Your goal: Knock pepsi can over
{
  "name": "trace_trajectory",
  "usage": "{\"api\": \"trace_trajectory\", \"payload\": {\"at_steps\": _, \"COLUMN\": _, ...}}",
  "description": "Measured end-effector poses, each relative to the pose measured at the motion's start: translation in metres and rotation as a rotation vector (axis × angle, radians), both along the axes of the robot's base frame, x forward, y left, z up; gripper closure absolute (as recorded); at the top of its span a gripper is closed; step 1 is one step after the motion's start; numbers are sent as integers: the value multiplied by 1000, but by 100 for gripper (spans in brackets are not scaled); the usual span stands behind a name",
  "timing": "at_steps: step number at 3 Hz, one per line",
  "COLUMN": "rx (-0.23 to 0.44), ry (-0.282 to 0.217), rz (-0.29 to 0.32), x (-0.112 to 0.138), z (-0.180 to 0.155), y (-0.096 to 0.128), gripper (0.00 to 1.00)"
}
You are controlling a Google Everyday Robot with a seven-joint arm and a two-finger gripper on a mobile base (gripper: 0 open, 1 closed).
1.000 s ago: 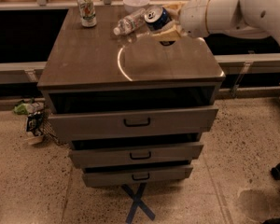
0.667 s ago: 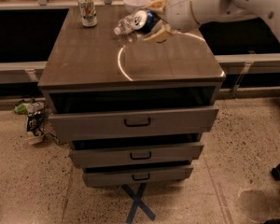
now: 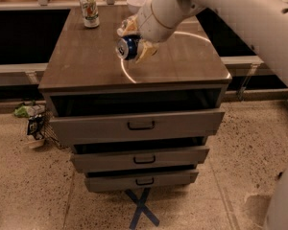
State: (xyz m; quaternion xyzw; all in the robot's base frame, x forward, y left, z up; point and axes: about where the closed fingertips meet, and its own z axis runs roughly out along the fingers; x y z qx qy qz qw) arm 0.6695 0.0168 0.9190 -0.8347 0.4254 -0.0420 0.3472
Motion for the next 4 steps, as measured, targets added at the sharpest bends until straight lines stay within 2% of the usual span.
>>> {"api": "trace_trajectory", "payload": {"at_steps": 1, "rx": -116, "ry": 23, "rz": 23, "x": 3, "z": -16, "y": 6, "gripper": 85}}
{"api": "trace_trajectory", "payload": {"at_steps": 2, "rx": -193, "ry": 47, "rz": 31, "x": 6, "z": -25, "y": 8, "gripper": 62}}
{"api": "trace_trajectory", "payload": {"at_steps": 4, "rx": -291, "ry": 121, "rz": 62, "x": 8, "z": -50, "y": 11, "gripper": 16}}
